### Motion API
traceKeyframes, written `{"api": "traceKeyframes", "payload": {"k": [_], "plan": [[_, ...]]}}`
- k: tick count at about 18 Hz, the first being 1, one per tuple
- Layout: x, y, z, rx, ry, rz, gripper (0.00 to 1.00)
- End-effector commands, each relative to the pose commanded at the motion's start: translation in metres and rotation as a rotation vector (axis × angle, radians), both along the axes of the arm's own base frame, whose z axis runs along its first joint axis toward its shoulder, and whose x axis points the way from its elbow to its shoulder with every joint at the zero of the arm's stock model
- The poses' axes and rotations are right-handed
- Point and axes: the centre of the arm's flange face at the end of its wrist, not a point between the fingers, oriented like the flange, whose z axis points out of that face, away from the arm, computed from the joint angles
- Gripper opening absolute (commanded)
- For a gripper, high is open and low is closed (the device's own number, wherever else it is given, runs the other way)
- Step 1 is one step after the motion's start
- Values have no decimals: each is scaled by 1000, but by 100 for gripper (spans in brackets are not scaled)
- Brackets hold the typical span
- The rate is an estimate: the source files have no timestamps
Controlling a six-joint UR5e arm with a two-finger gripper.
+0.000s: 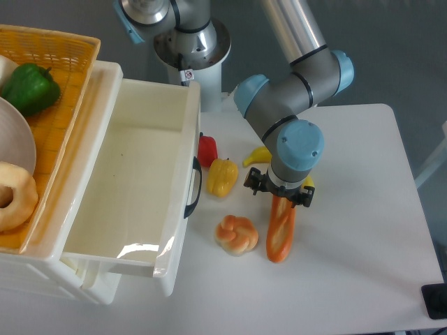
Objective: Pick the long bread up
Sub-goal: 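Lower the open gripper down around the baguette's middle, then close the gripper fingers on the baguette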
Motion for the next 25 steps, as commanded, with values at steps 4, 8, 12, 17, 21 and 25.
{"api": "traceKeyframes", "payload": {"k": [4, 8, 12, 17, 21, 25], "plan": [[-10, -3, -12, 0, 5, 10, 100], [-10, -3, -14, -1, 4, 12, 100], [-12, -5, -19, -31, 17, 7, 100], [-11, -4, -29, -62, 16, -3, 100], [-11, -4, -29, -62, 16, 2, 100], [-10, -3, -30, -61, 16, 2, 100]]}}
